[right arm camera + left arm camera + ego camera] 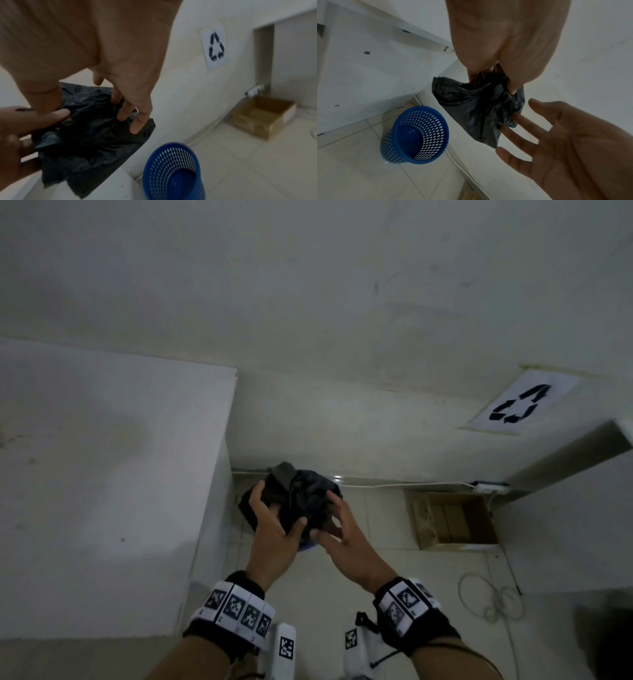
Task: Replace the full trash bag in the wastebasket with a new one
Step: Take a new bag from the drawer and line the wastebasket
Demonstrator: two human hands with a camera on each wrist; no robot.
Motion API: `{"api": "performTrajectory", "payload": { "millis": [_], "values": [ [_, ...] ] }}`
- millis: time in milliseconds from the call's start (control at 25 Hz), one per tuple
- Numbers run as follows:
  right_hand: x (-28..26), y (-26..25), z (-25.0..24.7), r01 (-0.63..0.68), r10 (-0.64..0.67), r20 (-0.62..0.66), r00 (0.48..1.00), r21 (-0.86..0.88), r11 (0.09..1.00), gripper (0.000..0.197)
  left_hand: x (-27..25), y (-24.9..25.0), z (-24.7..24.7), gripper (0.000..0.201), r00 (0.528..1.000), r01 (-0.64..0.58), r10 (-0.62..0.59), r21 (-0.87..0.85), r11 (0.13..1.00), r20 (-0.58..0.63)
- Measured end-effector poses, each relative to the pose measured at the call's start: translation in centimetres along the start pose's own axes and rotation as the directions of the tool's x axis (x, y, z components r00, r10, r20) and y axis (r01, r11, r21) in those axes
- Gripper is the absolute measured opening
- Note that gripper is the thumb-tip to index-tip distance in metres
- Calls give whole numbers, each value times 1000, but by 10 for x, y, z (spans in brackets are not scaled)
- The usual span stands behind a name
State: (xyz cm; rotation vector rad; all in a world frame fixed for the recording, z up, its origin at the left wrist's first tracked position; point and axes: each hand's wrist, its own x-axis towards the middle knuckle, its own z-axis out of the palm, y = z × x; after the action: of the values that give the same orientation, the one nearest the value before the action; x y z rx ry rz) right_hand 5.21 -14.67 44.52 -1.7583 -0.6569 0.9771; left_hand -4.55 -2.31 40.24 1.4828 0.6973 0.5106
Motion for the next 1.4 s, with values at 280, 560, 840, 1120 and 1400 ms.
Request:
{"api": "performTrajectory", "payload": {
  "millis": [280, 560, 840, 1120, 1400],
  "values": [
    [133, 115, 3, -90, 111, -31, 993, 391, 916, 40, 67, -91, 43, 96, 991, 127, -127, -10, 992, -40],
    [246, 271, -17, -15, 23, -71, 997, 110, 994, 28, 153, -241, 58, 15, 987, 146, -134, 158, 977, -86],
    [317, 365, -24, 37, -84, -97, 992, -412, 910, 42, 203, -395, 66, 15, 971, 41, 73, 459, 887, -228],
    [345, 407, -4, 146, -136, 53, 989, -384, 912, 26, 206, -443, 66, 30, 981, -50, -31, 405, 913, 192],
    [329, 405, -13, 337, -352, -52, 934, -189, 922, 16, 205, -423, 41, 27, 910, -336, 374, 845, 417, 177]
  ]
}}
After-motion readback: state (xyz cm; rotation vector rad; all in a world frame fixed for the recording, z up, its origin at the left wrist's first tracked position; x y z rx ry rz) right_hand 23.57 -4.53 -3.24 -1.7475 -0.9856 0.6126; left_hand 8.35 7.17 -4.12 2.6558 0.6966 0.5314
